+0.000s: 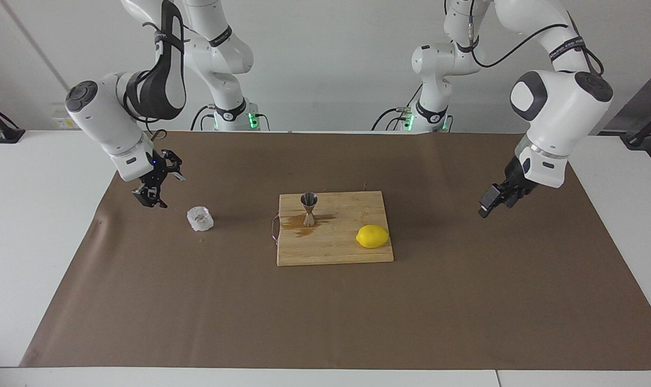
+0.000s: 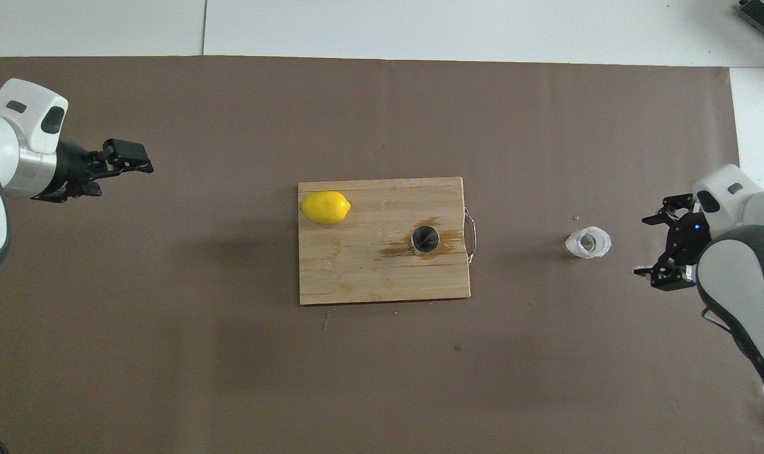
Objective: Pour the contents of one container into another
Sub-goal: 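Retract the left gripper while the right gripper reaches the white cup, then close the right gripper around the small white cup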
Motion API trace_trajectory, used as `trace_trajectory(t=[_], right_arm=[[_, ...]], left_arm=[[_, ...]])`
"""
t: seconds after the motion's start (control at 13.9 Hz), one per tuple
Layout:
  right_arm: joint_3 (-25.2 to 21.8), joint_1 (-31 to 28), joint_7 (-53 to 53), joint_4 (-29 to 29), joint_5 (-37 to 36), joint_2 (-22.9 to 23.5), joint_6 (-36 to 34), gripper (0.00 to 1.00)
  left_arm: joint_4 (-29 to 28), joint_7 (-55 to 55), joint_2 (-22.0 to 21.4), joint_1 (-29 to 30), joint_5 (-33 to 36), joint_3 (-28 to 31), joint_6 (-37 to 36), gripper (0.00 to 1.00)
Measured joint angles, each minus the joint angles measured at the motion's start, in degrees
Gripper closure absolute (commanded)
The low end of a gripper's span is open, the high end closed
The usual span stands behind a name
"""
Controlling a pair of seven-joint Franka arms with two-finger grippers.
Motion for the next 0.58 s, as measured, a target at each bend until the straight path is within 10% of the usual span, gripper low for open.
trace_trajectory(t=[0.58], right_arm=[[0.1, 0.1, -16.9, -4.4, 12.9, 5.3, 10.2, 0.0]], left_arm=[[4.2, 13.5, -5.9, 3.1, 4.5, -0.6, -9.2, 0.0]])
